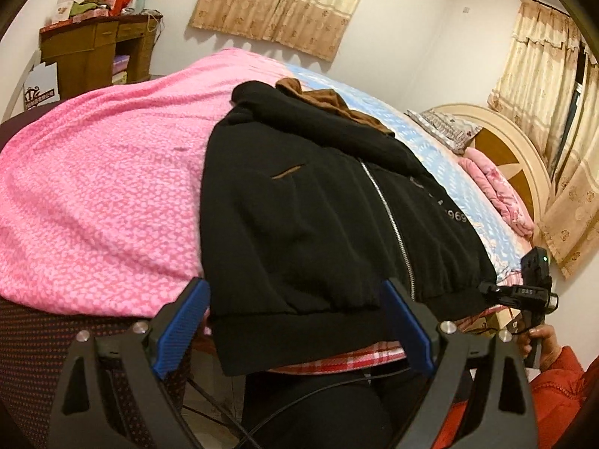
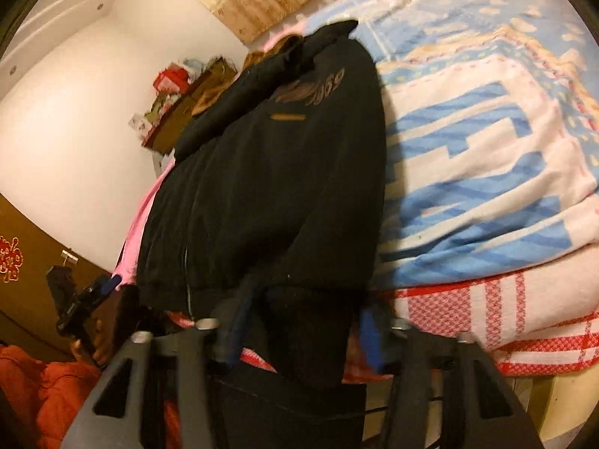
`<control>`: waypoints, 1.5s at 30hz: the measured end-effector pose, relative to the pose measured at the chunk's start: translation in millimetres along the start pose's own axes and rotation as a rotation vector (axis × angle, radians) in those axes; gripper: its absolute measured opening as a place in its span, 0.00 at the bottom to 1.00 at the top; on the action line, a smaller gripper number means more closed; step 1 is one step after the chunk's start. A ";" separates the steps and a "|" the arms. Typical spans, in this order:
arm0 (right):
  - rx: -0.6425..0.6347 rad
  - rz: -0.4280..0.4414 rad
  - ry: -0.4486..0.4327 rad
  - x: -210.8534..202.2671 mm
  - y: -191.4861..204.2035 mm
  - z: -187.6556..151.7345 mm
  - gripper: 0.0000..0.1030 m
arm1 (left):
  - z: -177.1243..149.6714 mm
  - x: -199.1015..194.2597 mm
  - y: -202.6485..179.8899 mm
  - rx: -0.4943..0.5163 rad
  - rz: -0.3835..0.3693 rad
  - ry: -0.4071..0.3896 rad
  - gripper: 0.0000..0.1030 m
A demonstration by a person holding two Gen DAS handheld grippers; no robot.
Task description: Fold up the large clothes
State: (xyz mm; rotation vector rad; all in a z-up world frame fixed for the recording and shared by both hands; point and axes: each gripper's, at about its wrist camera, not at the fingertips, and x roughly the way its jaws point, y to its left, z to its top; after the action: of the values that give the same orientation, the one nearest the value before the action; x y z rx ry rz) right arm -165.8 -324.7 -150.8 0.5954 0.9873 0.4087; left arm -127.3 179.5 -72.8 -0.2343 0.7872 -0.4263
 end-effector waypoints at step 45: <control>0.212 0.097 -0.225 82.2 12.1 165.0 0.06 | -7.4 37.2 -54.5 0.670 0.243 0.060 0.92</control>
State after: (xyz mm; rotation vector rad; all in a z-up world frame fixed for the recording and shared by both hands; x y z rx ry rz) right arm 17.3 -314.5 -128.4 0.8643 0.7924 0.3160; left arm -124.7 113.9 -81.9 0.4967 0.6817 -0.4445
